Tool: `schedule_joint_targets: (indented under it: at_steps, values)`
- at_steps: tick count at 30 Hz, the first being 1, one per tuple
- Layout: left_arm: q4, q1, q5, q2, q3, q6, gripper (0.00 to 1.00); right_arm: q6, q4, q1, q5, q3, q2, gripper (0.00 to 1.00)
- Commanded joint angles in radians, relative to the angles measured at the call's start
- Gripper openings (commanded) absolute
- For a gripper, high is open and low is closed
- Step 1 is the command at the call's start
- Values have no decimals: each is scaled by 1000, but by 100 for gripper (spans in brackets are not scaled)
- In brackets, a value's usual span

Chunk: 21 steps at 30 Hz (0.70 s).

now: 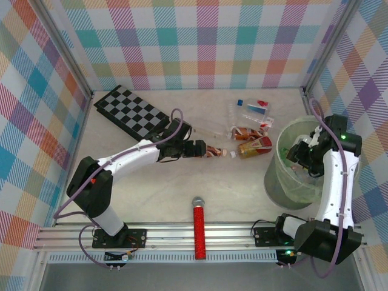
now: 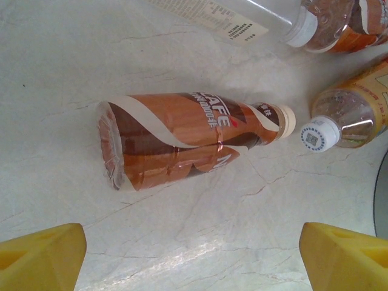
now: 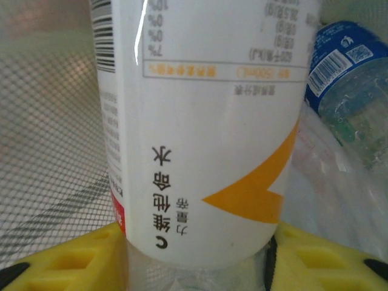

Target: Put the plastic bottles in the bin

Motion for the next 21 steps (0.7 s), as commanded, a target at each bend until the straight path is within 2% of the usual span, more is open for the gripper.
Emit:
schedule_joint_targets:
  at_steps: [1, 5, 9, 15, 21]
  values:
    - [68, -1, 28, 19, -19, -94, 90, 26, 34, -11, -39, -29, -5, 59]
    - [211, -4, 38, 40, -78, -263, 93, 56, 39, -12, -35, -36, -10, 74]
    - [245, -13, 10, 52, -103, -309, 93, 54, 10, -21, -6, 0, -22, 85]
    - [153, -20, -60, 40, -69, -266, 94, 21, -104, -48, 40, 205, -42, 91]
    - [198, -27, -54, 33, -108, -421, 94, 9, -184, -55, 68, 367, -59, 94]
